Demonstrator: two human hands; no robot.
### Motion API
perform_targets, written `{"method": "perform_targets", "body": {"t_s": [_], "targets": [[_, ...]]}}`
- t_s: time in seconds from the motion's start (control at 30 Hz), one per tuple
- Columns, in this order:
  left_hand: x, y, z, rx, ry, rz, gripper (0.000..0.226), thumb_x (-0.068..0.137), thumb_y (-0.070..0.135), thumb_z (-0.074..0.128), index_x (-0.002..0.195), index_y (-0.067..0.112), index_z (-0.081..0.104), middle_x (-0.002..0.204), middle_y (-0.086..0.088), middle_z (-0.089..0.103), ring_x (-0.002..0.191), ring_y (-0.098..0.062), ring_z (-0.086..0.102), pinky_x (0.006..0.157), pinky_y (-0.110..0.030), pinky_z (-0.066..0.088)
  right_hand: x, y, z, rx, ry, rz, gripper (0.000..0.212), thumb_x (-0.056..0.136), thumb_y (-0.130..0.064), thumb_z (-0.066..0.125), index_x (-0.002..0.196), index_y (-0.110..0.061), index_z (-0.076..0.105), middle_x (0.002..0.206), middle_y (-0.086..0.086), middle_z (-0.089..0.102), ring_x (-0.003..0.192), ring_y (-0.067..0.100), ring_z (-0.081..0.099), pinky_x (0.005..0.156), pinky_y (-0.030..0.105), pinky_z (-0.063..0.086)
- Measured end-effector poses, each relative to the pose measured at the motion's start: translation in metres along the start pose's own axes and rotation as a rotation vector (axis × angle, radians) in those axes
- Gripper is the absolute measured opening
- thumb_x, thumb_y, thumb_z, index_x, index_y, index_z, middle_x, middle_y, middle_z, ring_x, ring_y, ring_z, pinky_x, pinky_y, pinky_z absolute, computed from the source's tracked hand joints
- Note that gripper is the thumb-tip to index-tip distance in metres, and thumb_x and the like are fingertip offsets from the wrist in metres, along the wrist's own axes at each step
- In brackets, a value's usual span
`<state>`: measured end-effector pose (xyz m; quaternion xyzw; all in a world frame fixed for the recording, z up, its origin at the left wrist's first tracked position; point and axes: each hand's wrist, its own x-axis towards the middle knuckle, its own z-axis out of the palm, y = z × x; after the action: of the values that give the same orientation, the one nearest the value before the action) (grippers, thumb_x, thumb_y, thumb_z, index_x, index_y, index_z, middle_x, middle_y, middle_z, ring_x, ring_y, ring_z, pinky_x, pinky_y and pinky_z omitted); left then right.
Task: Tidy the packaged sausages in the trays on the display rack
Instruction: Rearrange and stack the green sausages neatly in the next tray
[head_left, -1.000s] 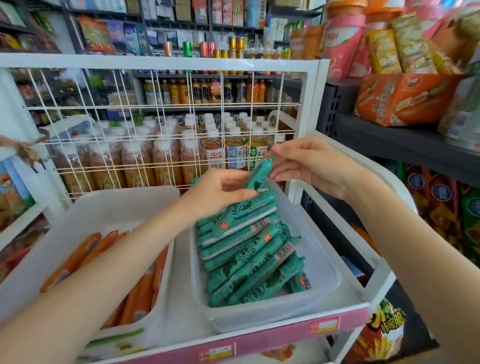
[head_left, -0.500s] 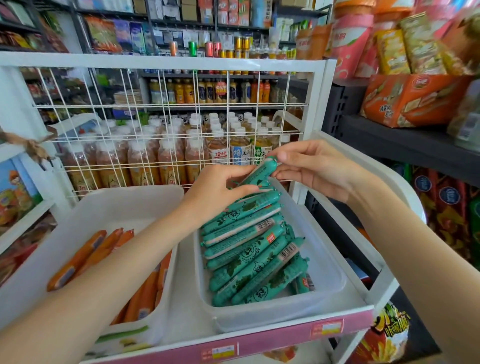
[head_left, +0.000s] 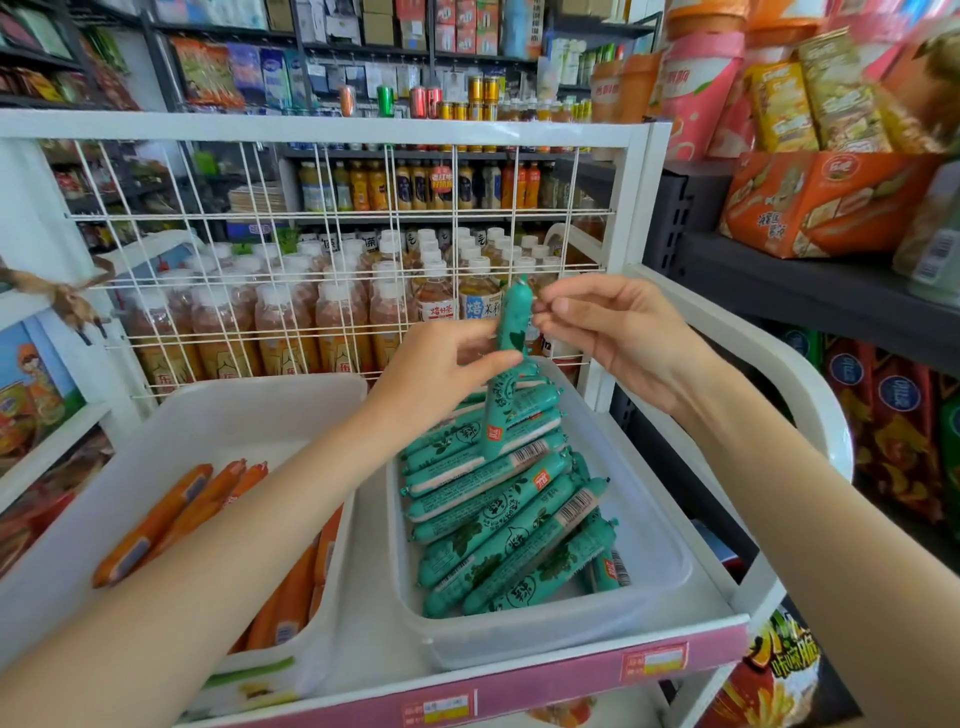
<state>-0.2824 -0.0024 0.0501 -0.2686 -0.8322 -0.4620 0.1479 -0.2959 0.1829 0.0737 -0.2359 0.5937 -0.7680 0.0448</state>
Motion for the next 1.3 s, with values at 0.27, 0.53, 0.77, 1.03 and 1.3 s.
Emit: {"method": "perform_targets", "body": {"t_s": [0.27,0.53,0.77,1.03,1.3], "targets": [[0.016,-0.012,-0.023,-0.736,0.388,-0.583,0.012,0.088,0.017,0.059,0.096,0.009,0.060,0.087,-0.004,0.068,0.075,-0.010,0.066,0.057,-0.016,0.054,-0.022,0.014,0.007,-0.826,-0.283,0.096,0.052,0.076,-0.006,0.070,0.118,-0.030,0.051,0.110,0.003,0.064,0.093,0.014,0.066,0.089,0.032,0.053],[0.023,-0.009,-0.023,-0.824,0.416,-0.592,0.009,0.086,0.019,0.063,0.088,0.010,0.059,0.088,-0.007,0.068,0.077,-0.013,0.066,0.057,-0.017,0.054,-0.024,0.015,0.025,-0.833,-0.158,-0.099,0.056,0.071,-0.011,0.075,0.121,-0.020,0.053,0.094,0.007,0.069,0.084,0.012,0.068,0.086,0.030,0.054],[0.025,-0.006,-0.022,-0.802,0.389,-0.564,0.008,0.087,0.020,0.061,0.088,0.012,0.059,0.087,-0.006,0.067,0.078,-0.013,0.065,0.060,-0.016,0.055,-0.023,0.014,0.024,-0.717,-0.156,-0.127,0.041,0.073,-0.007,0.071,0.111,-0.010,0.058,0.089,0.009,0.072,0.083,0.015,0.070,0.082,0.024,0.054],[0.019,0.002,-0.019,-0.917,0.006,-0.532,0.025,0.086,0.006,0.057,0.110,0.008,0.053,0.103,-0.012,0.067,0.082,-0.019,0.070,0.071,-0.025,0.057,-0.018,0.019,0.015,-0.448,-0.067,-0.088,0.033,0.072,-0.012,0.063,0.105,-0.009,0.058,0.085,0.007,0.073,0.078,0.017,0.069,0.079,0.030,0.056],[0.021,0.009,-0.010,-0.776,0.180,-0.515,0.060,0.082,0.005,0.064,0.133,0.017,0.035,0.109,-0.008,0.063,0.077,-0.013,0.068,0.067,-0.022,0.057,-0.016,0.023,0.018,-0.874,0.051,-0.268,0.037,0.075,-0.012,0.074,0.108,-0.020,0.059,0.090,0.005,0.071,0.082,0.007,0.067,0.083,0.018,0.053]]}}
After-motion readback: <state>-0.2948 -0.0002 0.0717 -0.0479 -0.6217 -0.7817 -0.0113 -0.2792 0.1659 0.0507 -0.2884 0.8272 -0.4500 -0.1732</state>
